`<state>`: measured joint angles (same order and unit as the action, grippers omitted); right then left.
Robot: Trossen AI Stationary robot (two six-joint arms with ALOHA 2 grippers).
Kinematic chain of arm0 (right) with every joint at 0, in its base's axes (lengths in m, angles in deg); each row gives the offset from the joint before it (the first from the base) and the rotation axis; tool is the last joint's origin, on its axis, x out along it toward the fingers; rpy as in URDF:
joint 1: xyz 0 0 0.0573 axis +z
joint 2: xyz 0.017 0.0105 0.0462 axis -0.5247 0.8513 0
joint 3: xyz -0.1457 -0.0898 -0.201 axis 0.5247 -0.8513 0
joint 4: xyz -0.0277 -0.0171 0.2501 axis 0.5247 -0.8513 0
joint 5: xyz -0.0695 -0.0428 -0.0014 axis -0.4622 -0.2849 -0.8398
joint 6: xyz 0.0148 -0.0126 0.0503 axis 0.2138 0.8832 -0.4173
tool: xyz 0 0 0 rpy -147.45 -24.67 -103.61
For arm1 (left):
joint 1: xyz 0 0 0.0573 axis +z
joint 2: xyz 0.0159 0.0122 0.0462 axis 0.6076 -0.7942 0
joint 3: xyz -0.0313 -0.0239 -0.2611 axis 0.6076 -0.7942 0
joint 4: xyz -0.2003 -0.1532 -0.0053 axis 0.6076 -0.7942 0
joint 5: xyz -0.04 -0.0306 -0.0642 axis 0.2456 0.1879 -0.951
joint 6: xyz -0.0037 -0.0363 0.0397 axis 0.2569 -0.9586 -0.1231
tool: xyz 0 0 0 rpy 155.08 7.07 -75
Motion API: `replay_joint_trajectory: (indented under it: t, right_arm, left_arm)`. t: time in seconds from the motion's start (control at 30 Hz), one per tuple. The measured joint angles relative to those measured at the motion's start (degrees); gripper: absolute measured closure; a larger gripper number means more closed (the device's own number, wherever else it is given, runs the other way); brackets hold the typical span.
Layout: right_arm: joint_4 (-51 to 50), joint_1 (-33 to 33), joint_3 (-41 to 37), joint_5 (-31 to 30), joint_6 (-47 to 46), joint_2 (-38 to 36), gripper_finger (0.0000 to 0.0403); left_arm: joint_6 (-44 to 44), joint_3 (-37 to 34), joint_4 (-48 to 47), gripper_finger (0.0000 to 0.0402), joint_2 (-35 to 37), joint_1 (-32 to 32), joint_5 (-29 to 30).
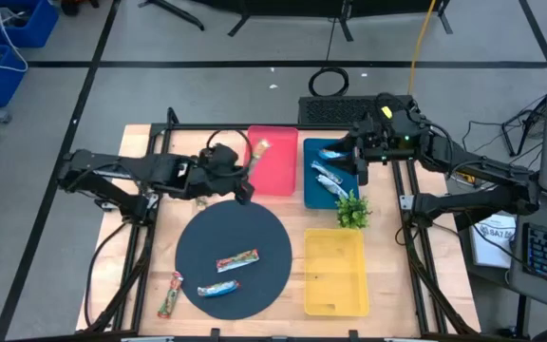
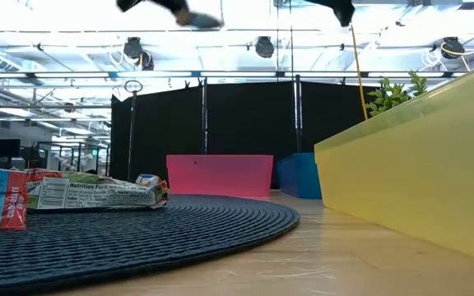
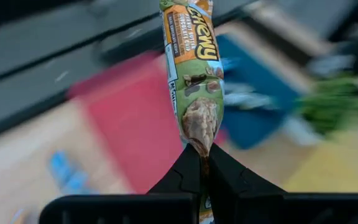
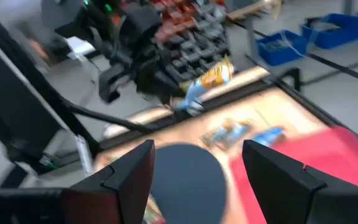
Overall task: Pick and place Granola Bars by type
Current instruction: Put the yellow granola bar into the yellow bin
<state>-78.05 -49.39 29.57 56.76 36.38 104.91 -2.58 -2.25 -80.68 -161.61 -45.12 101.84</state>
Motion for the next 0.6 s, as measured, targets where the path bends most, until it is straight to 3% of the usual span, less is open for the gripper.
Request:
replay_joint_trajectory:
  t: [0.13,0.3,0.6]
  right_arm:
    - [7.7,2.2,0.0,1.2,-3.2,3.4,0.0164]
    - [14.1,5.2,0.0,0.2,-5.0,8.0,0.0165]
    - [24.2,9.3,0.0,-6.4,-5.8,13.4,0.0165]
  left_arm:
    - [9.9,1.5,11.0,0.0389,0.2,-1.8,-4.2]
    - [14.8,1.4,20.4,0.0389,0.1,-2.9,-5.3]
    - [18.0,1.4,25.0,0.0390,0.1,-3.0,-7.3]
